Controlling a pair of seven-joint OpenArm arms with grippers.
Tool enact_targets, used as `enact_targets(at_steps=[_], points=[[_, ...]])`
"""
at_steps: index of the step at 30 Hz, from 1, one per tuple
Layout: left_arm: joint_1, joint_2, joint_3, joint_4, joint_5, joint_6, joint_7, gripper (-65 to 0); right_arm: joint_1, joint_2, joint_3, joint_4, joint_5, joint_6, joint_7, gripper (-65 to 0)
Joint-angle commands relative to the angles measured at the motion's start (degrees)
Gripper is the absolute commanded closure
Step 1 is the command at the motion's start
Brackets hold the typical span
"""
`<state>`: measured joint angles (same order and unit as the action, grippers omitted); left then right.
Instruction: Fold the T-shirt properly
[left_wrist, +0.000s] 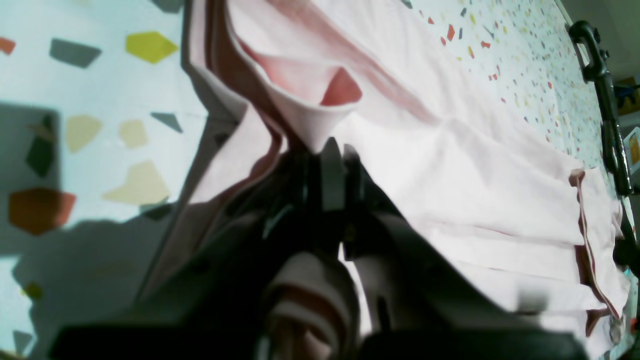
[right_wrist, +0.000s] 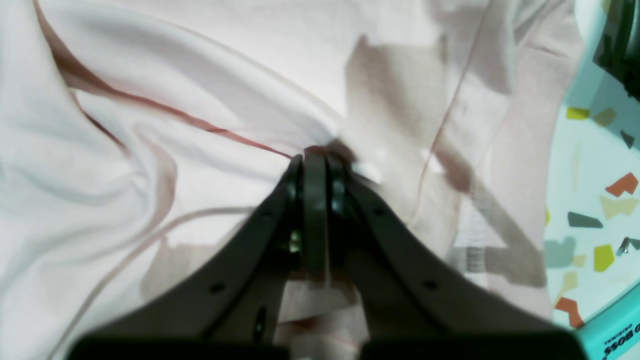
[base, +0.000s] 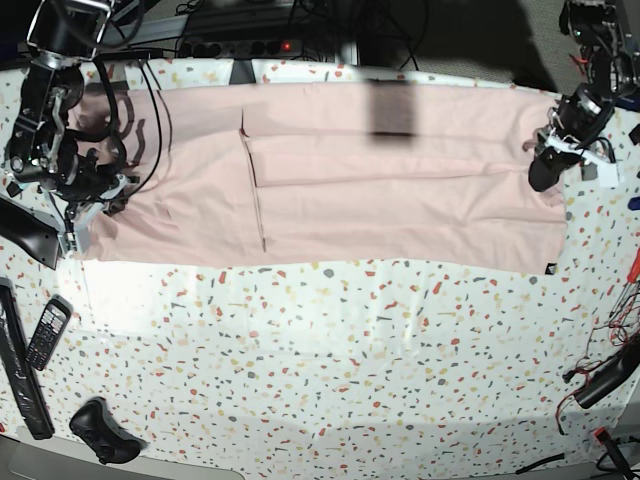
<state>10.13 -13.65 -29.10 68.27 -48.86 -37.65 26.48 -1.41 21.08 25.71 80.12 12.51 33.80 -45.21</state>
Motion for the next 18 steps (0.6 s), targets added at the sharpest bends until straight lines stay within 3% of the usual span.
enact_targets(at_steps=[1,11,15,18], points=[[-0.33,-0.66,-0.13,0.87,-0.76,-0.15,-1.57,0.0,0.61,0.96,0.31,0.66,0.09,-0.15,-0.22,0.0],[-1.27,-0.68,-5.07,7.54,1.49,-0.11,-2.54,0.0,0.59,0.98,0.31,0.94,0.59,-0.09,-0.22,0.0],[-1.25,-0.68,-6.23,7.54,3.69,-0.11,-2.56,0.0,0.57,0.96,0.31,4.39,5.97,3.37,-0.48,0.0],[-1.27,-0.7,-6.23,7.54,3.87,-0.13,-2.58,0.0,0.59,0.96,0.33,10.45,10.47,3.5,-2.58,0.0]])
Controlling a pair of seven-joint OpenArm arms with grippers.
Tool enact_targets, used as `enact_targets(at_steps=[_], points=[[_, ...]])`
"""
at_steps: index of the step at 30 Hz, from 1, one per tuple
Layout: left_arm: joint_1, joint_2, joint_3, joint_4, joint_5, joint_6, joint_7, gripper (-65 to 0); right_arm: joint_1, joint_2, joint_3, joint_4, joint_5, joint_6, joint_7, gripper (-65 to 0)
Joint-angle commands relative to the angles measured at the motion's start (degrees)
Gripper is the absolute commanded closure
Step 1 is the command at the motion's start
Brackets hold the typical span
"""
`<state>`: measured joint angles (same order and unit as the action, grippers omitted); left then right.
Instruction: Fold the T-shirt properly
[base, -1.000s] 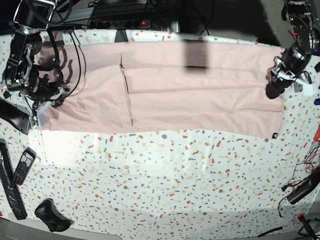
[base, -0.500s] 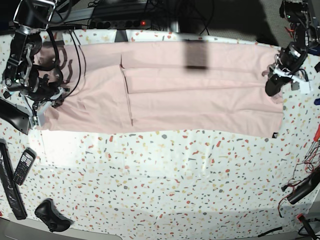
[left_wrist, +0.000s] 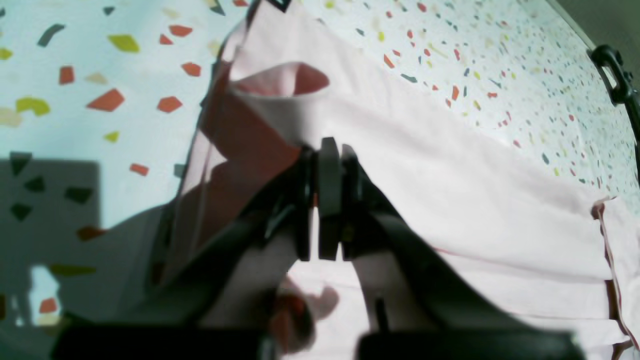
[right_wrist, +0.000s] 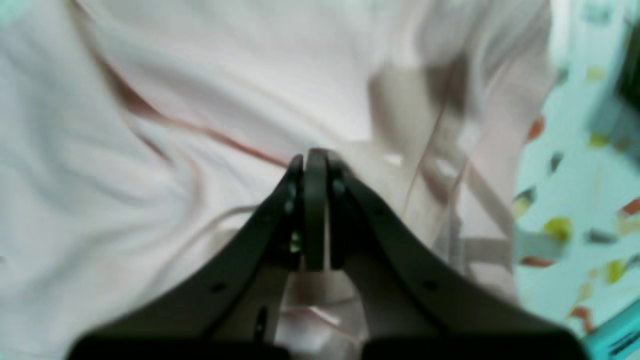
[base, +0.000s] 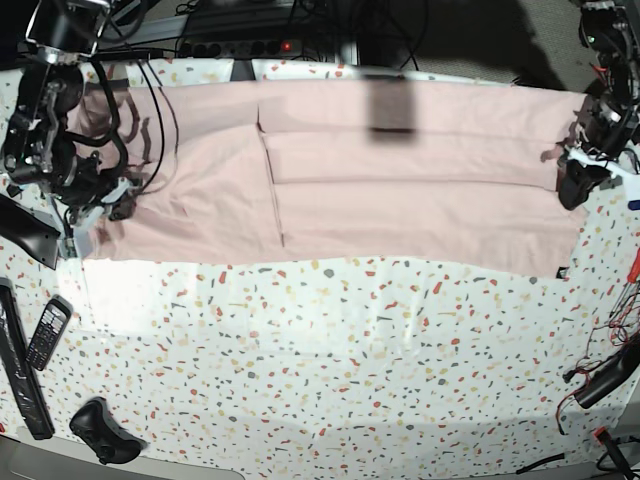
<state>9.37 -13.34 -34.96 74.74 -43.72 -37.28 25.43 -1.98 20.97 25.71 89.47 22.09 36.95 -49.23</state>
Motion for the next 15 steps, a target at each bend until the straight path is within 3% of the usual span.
enact_targets(at_steps=[1,7,15], points=[[-0.5,-0.98,-0.37,1.07,-1.01,-0.5,-1.51,0.0,1.16,1.09,0.33,3.54,2.05,0.35,0.55,0.0],[-0.48,-1.01,-0.37,1.07,0.83,-0.5,-1.11,0.0,1.16,1.09,0.33,15.52,4.33,0.33,-4.79,0.0],[2.14,-1.14,-0.59,4.15,-1.09,-2.25,0.68,0.0,1.16,1.07,0.33,15.89,4.31,0.33,-4.74,0.0]])
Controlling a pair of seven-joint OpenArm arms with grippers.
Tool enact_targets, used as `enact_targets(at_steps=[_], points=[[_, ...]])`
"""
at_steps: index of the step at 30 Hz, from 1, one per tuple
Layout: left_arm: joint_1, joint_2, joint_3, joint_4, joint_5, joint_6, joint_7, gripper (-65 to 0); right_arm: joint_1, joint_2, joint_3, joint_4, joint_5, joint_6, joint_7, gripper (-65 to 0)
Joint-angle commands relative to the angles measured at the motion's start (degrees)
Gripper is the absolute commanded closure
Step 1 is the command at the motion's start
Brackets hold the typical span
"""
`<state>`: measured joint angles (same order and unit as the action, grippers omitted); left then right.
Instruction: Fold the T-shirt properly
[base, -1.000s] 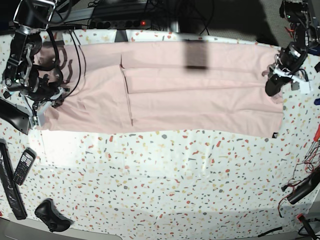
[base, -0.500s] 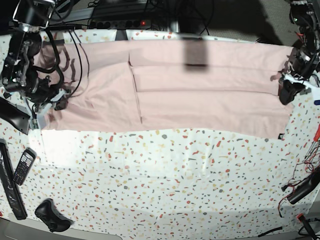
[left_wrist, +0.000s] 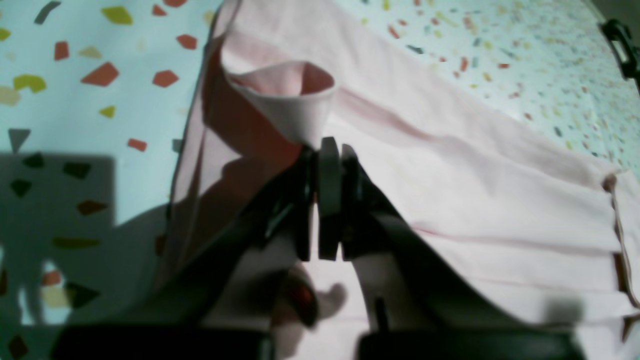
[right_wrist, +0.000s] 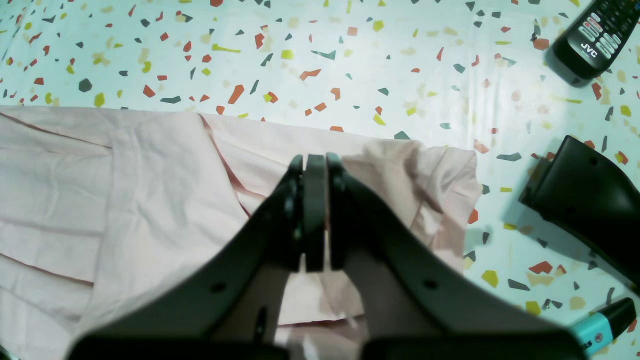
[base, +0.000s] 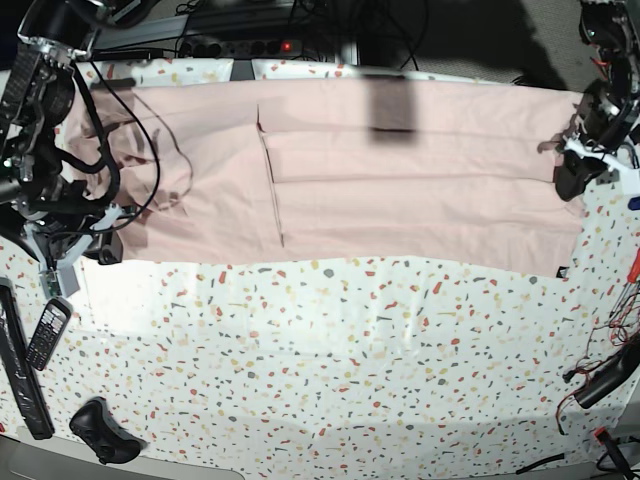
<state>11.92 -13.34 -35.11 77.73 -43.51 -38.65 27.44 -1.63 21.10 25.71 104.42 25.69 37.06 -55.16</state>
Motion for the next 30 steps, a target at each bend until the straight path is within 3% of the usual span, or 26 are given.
enact_targets(at_steps=[1,8,19,20,22,24,30], points=[[0.22,-1.11,-0.74,2.51,-2.21,-0.85,-0.85,0.0,0.83,0.94,0.33,0.94,0.72,0.22,1.18,0.0],[3.32,-1.11,-3.91,8.94,-2.58,-0.83,6.84,0.0,0.81,0.94,0.31,0.94,0.72,0.22,1.27,0.0],[6.82,-1.14,-3.91,8.94,0.24,-0.79,6.91,0.0,0.81,0.92,0.31,0.94,0.74,0.2,1.27,0.0],[6.84,-1.14,-3.91,8.94,0.7,-0.79,6.95,-2.9,0.83,0.92,0.31,0.94,0.74,0.2,1.29,0.0],[6.82,-1.14,-3.91,8.94,1.95,-0.76,6.99,-17.9,0.83,0.92,0.31,0.94,0.74,0.2,1.31,0.0],[6.82,-1.14,-3.91,8.94,2.12,-0.39,6.86,-27.5,0.83,0.92,0.31,0.94,0.74,0.2,1.4,0.0],[6.1,-1.14,-4.15,9.03,5.03,2.32,3.85,-28.6,0.83,0.92,0.31,0.94,2.05,0.2,1.97,0.0]])
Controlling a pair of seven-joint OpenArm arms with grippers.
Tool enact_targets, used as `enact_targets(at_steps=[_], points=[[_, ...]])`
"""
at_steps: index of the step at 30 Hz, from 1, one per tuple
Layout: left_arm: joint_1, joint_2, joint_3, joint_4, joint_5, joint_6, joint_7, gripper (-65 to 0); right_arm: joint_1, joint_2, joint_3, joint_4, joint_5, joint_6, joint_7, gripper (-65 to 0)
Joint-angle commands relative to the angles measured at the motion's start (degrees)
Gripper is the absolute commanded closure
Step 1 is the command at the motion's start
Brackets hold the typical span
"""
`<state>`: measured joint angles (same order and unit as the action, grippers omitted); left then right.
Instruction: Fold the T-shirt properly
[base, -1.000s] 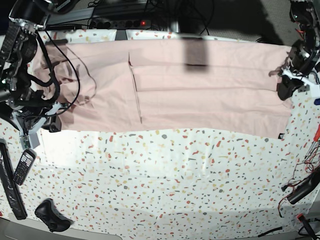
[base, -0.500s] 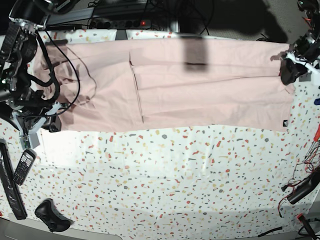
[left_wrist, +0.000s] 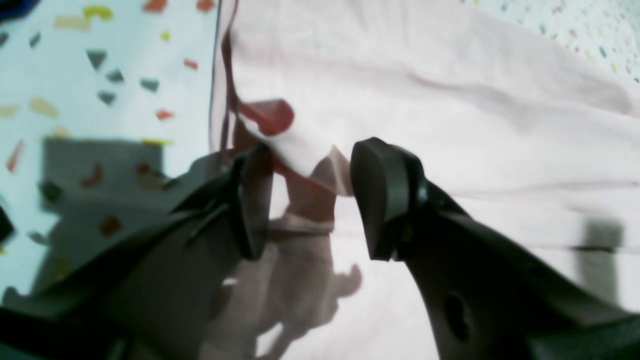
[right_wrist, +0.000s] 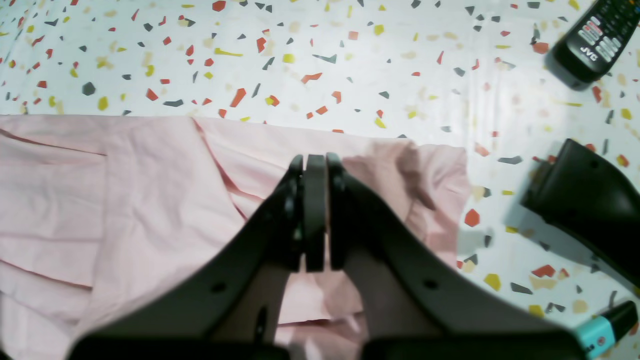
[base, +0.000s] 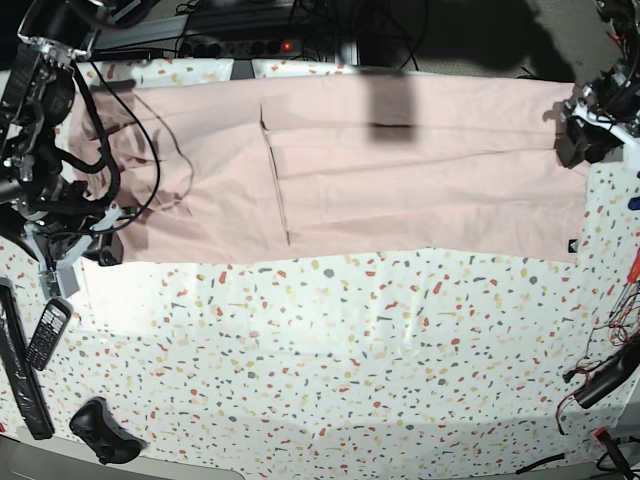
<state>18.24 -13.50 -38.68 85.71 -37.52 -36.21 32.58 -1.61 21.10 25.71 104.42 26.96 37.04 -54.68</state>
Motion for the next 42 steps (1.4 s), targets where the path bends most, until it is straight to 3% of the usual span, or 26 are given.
enact_targets(at_steps=[1,6,11,14,21,29,33,36,42], points=[[-0.68,-1.01,-0.74,1.07,0.72,0.72,-1.84,-28.6,0.81,0.92,0.31,0.94,1.4,0.22,1.49,0.0],[-2.19,-1.7,-1.42,1.07,6.64,5.27,-3.56,-28.6,0.81,0.57,0.31,0.94,2.03,0.22,1.49,0.0],[-2.14,-1.6,-1.42,0.76,6.4,6.51,-3.15,-28.6,0.81,0.46,0.31,0.94,1.99,0.24,1.46,0.0],[-2.21,-1.62,-1.42,-0.72,2.45,6.43,0.44,-28.6,0.79,0.46,0.31,0.94,1.99,0.22,1.44,0.0],[-2.45,-1.62,-1.42,-8.57,-8.26,2.73,2.19,-28.6,0.81,0.46,0.31,0.94,2.01,0.22,1.42,0.0],[-5.73,-1.57,-1.36,-11.13,-12.52,-0.72,9.31,-27.2,0.81,0.48,0.31,0.94,1.99,0.22,1.4,0.0],[-6.03,-1.6,-1.36,-11.13,-12.48,-0.72,10.03,-17.2,0.81,0.48,0.31,0.94,1.99,0.22,1.25,0.0],[-6.03,-1.62,-1.36,-11.13,-12.48,-0.72,9.05,0.0,0.81,0.48,0.31,0.94,1.99,0.22,1.25,0.0],[-6.08,-2.08,-1.49,-11.08,-9.05,-0.66,-2.4,0.0,0.81,0.48,0.31,0.94,1.99,0.22,1.05,0.0]])
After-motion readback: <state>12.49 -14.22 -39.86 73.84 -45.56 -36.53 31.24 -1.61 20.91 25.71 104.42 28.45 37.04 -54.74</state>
